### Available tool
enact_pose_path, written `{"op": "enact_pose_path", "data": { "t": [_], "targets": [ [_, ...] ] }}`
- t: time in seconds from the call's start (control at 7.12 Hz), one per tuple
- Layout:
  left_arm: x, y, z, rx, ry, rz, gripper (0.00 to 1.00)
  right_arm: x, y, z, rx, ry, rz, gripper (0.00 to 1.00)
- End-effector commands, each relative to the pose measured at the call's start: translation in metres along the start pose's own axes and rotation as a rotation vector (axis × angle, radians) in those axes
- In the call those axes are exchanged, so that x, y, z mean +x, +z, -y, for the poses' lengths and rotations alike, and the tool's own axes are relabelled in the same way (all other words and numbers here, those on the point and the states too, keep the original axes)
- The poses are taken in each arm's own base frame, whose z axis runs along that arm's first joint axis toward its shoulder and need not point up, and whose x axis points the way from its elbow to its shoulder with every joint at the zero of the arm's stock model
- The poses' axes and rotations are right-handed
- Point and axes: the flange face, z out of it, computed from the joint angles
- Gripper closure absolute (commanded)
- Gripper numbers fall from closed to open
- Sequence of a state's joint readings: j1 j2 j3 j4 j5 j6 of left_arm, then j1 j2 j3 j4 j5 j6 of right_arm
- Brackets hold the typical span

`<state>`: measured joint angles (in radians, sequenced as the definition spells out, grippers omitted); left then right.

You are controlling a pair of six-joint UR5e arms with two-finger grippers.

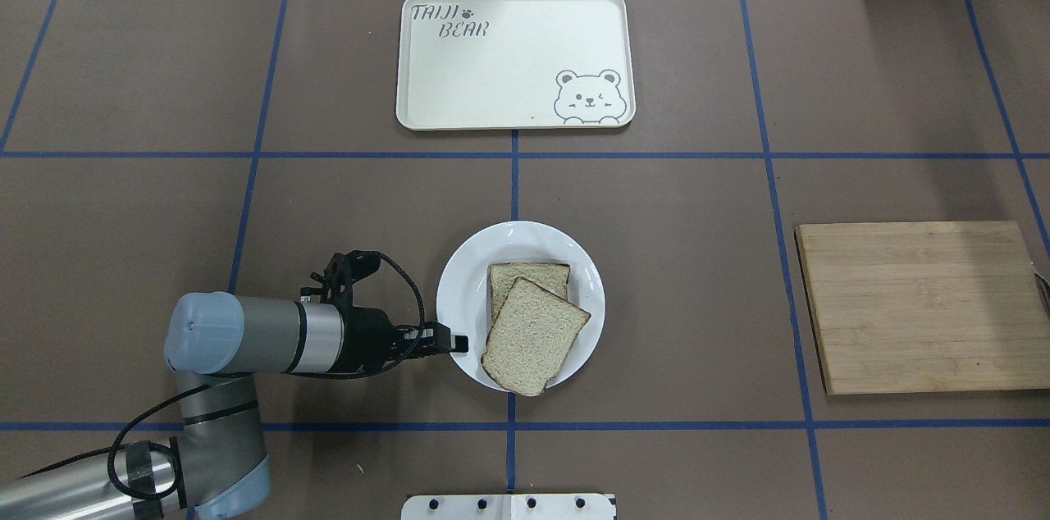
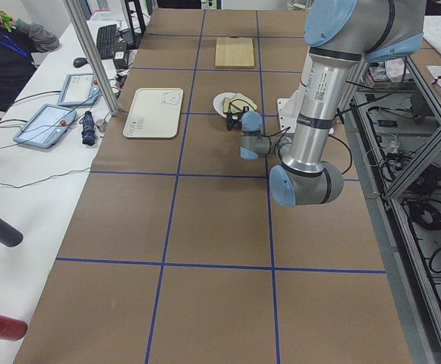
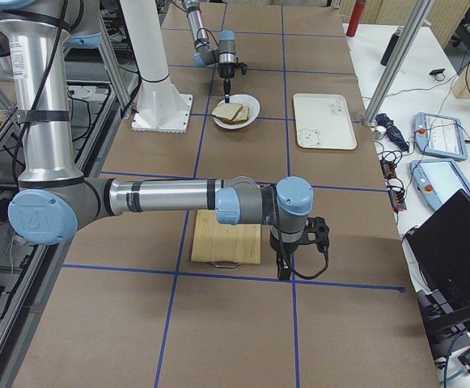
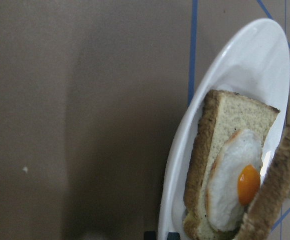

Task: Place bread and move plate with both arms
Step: 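Slide the plate with the left gripper onto the white bear tray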

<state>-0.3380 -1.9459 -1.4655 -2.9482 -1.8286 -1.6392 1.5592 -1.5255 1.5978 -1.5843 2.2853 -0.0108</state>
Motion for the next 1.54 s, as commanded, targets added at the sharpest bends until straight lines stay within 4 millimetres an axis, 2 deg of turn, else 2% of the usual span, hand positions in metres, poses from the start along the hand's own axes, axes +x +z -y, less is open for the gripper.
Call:
{"op": "enact_pose_path", "data": {
  "t": [0.0, 0.42, 0.56, 0.7, 0.98, 1.12, 1.26, 1.4],
  "targets": [
    [0.001, -0.003, 0.002, 0.004, -0.082, -0.004, 1.00, 0.003, 0.002, -0.003, -0.002, 0.002, -0.004, 0.00],
    [0.023, -0.011, 0.015, 0.066, -0.276, -0.055, 1.00, 0.008, 0.008, -0.012, -0.010, 0.007, -0.006, 0.00],
    [0.038, -0.016, 0.031, 0.091, -0.369, -0.084, 1.00, 0.009, 0.009, -0.013, -0.013, 0.007, -0.007, 0.00],
    [0.054, -0.025, 0.056, 0.124, -0.475, -0.117, 1.00, 0.010, 0.010, -0.014, -0.014, 0.008, -0.007, 0.00],
    [0.061, -0.033, 0.077, 0.198, -0.523, -0.154, 1.00, 0.009, 0.009, -0.014, -0.013, 0.007, -0.007, 0.00],
    [0.075, -0.033, 0.088, 0.267, -0.551, -0.204, 1.00, 0.010, 0.010, -0.014, -0.014, 0.008, -0.006, 0.00],
    [0.077, -0.039, 0.103, 0.326, -0.616, -0.241, 1.00, 0.011, 0.011, -0.014, -0.016, 0.010, -0.006, 0.00],
    [0.089, -0.041, 0.117, 0.396, -0.653, -0.295, 1.00, 0.011, 0.012, -0.015, -0.017, 0.011, -0.006, 0.00]
  ]
}}
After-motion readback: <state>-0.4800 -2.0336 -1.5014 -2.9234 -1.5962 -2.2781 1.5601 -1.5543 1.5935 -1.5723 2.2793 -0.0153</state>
